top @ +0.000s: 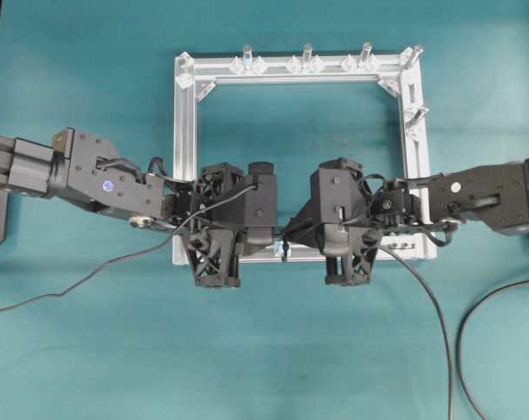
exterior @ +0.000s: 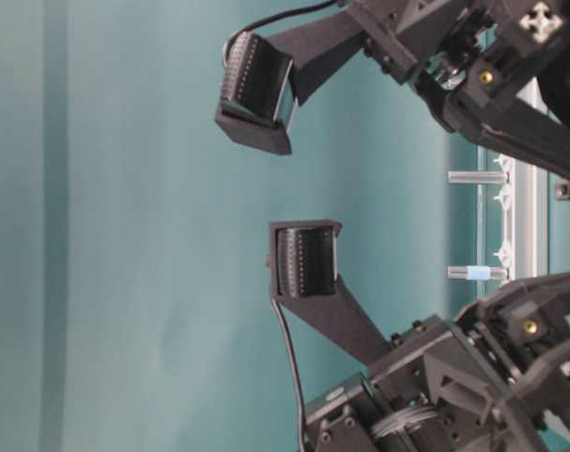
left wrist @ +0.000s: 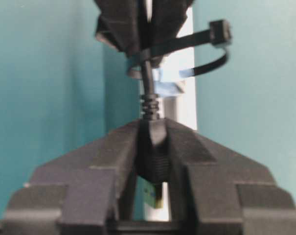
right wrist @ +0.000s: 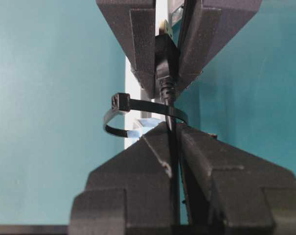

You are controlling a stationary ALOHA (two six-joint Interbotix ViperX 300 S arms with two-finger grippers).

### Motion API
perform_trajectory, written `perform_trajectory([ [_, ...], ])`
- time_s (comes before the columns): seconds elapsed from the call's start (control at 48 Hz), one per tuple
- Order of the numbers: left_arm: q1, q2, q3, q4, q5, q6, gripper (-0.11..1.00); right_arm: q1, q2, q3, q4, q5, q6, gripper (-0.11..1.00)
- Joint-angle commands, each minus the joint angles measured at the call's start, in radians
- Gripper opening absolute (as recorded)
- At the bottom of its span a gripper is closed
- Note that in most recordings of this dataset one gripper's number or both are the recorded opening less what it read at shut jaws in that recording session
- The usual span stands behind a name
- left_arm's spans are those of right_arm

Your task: Insert the wire through the string loop located in the center.

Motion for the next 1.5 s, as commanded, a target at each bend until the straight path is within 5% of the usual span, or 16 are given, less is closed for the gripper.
perform_trajectory([
  [0.0,0.002,-0.043,-0.015,0.003,-0.006,-0.008,0.14,-0.005,-0.014,-0.012,0.000,-0.006,-0.006,0.08],
  [0.541,0.002,-0.052,-0.018,0.003,-0.005,-0.008,0.14,-0.005,-0.055,-0.003,-0.040,0.078,-0.002,0.08],
  [0.833,0.002,-0.052,-0.023,0.003,-0.003,-0.009,0.13,-0.005,-0.055,-0.005,-0.040,0.107,0.002,0.78],
  [1.478,0.002,-0.055,-0.017,0.003,0.020,-0.008,0.13,-0.005,-0.305,0.037,-0.040,0.244,0.002,0.78],
])
